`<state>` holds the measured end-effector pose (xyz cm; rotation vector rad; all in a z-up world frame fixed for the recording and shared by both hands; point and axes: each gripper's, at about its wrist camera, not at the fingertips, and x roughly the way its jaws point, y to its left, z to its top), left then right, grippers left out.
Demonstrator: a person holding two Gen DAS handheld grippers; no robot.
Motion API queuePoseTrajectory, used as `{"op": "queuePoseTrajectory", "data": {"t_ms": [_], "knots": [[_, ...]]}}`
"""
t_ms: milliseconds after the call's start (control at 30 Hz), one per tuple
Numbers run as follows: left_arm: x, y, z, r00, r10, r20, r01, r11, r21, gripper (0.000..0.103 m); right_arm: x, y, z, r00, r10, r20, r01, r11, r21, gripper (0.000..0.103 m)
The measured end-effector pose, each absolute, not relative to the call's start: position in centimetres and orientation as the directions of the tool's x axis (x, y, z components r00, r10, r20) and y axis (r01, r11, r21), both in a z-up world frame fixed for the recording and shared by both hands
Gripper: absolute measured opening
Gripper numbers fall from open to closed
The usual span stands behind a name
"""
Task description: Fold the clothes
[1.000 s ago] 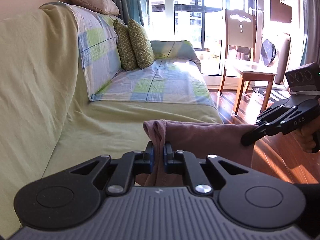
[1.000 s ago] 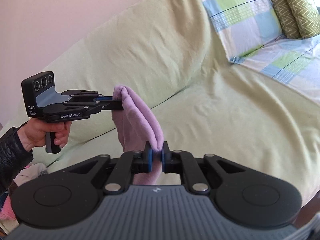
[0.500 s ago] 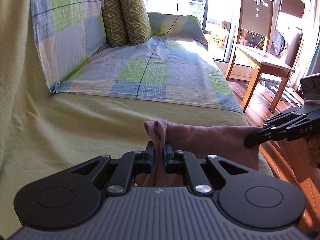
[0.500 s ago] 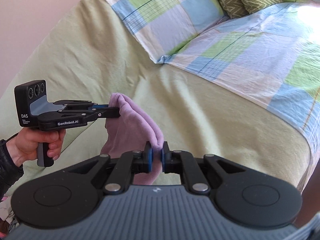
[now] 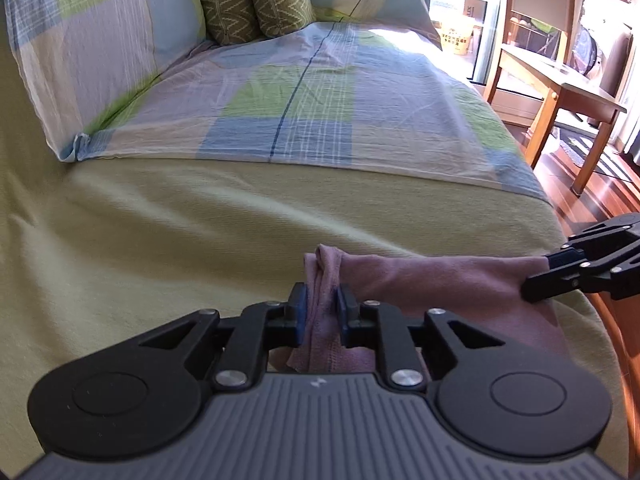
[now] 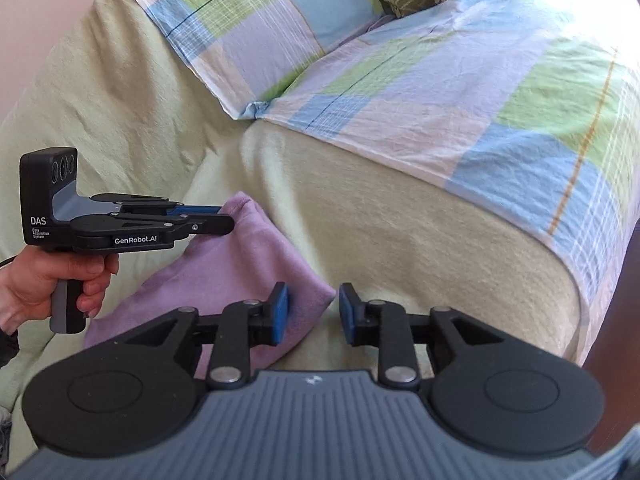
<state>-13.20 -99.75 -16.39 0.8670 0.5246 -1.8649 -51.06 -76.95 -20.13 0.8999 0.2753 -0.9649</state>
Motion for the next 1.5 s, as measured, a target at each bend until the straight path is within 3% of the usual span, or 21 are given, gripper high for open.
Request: {"op": "queuePoseTrajectory", "data": {"t_ms": [133, 267, 500, 600, 700, 867, 1000, 1233, 1333, 1500], "knots": [[-11.2, -98.8, -13.9, -0.234, -0.675, -0.699, 0.934, -0.355, 0.031, 0.026, -52.4, -75.5, -18.0, 0.514, -0.703, -0.491, 0.835, 0.279, 0.473, 0.026], [-10.7, -97.5, -12.6, -0.347, -0.668, -0.659, 0.919, -0.384, -0.095, 0.026, -50.9, -75.6, -17.3, 0.608, -0.659, -0.442, 0.783, 0.408, 0.469, 0.026], [-14.4, -100.1, -16.9, -0.294, -0.591, -0.752, 0.914, -0.405, -0.039, 0.025, -46.6, -78.6, -19.8, 0.644, -0.567, -0.515, 0.765, 0.504, 0.401, 0.024], [-14.9, -100.9, -17.8, -0.238, -0.613, -0.753, 0.930, -0.368, 0.005, 0.025, -46.3, -79.5, -20.4, 0.591, -0.589, -0.551, 0.803, 0.496, 0.332, 0.024], [-14.1, -100.9, -17.1, -0.231, -0.629, -0.742, 0.942, -0.334, -0.010, 0.024, -47.9, -80.3, -20.3, 0.544, -0.639, -0.544, 0.839, 0.417, 0.350, 0.026], [-12.4, -95.9, -14.6, -0.219, -0.683, -0.697, 0.953, -0.303, -0.003, 0.024, -48.1, -77.3, -18.3, 0.618, -0.627, -0.474, 0.786, 0.514, 0.343, 0.026], [-11.9, -88.9, -14.7, -0.185, -0.698, -0.692, 0.957, -0.288, 0.034, 0.025, -46.5, -75.0, -19.3, 0.633, -0.573, -0.521, 0.759, 0.594, 0.269, 0.026], [-8.8, -81.5, -15.6, -0.065, -0.742, -0.667, 0.983, -0.162, 0.084, 0.028, -47.4, -74.3, -19.6, 0.589, -0.600, -0.542, 0.796, 0.545, 0.263, 0.026], [-6.9, -79.2, -14.8, -0.017, -0.759, -0.651, 0.997, -0.065, 0.050, 0.025, -47.6, -72.9, -18.8, 0.598, -0.609, -0.521, 0.794, 0.540, 0.279, 0.028], [-8.9, -75.8, -13.0, -0.077, -0.815, -0.574, 0.994, -0.104, 0.014, 0.025, -45.6, -69.7, -18.0, 0.688, -0.558, -0.463, 0.714, 0.634, 0.297, 0.032]]}}
